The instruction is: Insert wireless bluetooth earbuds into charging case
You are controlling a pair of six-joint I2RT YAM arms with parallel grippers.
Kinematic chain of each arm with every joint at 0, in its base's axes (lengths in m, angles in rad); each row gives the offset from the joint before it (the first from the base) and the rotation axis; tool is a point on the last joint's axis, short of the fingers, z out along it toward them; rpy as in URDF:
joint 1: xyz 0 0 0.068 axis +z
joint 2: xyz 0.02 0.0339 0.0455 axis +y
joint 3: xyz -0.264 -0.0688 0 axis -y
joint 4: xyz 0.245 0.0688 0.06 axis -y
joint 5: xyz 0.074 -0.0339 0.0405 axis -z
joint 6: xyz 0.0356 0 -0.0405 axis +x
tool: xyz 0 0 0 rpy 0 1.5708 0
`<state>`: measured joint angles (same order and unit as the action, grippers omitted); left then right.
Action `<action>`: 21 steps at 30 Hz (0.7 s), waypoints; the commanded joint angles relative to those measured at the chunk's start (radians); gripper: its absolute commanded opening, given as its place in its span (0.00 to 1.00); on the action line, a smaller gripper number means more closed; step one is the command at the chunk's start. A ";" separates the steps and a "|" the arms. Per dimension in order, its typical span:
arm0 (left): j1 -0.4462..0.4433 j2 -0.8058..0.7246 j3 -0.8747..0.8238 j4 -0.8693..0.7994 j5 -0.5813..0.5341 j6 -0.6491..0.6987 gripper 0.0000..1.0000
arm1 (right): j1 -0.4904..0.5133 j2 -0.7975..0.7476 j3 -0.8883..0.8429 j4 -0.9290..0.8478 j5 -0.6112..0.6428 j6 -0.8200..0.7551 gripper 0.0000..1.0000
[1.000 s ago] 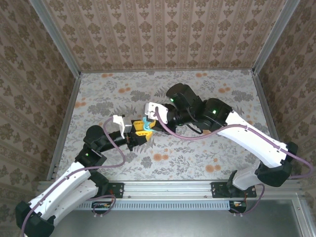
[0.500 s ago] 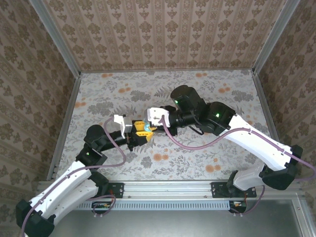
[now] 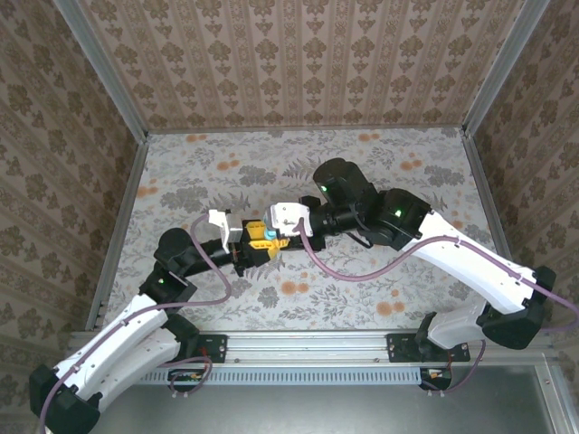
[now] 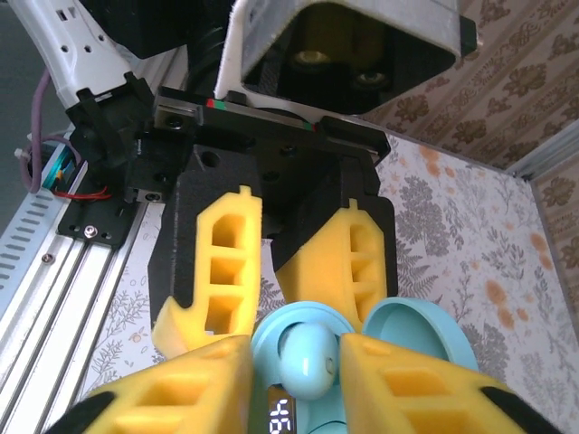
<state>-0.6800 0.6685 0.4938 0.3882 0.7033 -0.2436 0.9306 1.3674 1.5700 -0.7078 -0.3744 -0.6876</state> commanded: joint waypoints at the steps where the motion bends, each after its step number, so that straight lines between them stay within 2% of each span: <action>1: -0.002 0.001 0.039 0.031 0.019 -0.008 0.23 | -0.015 -0.035 0.007 -0.002 -0.038 -0.005 0.37; 3: -0.001 0.002 0.038 0.032 0.018 -0.007 0.23 | -0.022 -0.037 0.017 -0.010 -0.050 0.006 0.41; 7: -0.003 0.001 0.037 0.025 0.013 -0.005 0.23 | -0.041 -0.053 0.018 0.002 -0.072 0.053 0.43; 14: 0.000 -0.009 0.038 -0.008 -0.020 0.015 0.23 | -0.075 -0.124 -0.011 0.104 -0.106 0.310 0.45; 18: -0.001 -0.011 0.035 -0.025 -0.054 0.031 0.23 | -0.076 -0.117 0.011 0.119 -0.053 0.609 0.40; 21: -0.001 -0.016 0.034 -0.042 -0.119 0.045 0.22 | -0.072 -0.098 0.044 0.072 0.028 0.869 0.31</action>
<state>-0.6800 0.6720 0.4976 0.3634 0.6453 -0.2302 0.8574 1.2530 1.5791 -0.6197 -0.4168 -0.1425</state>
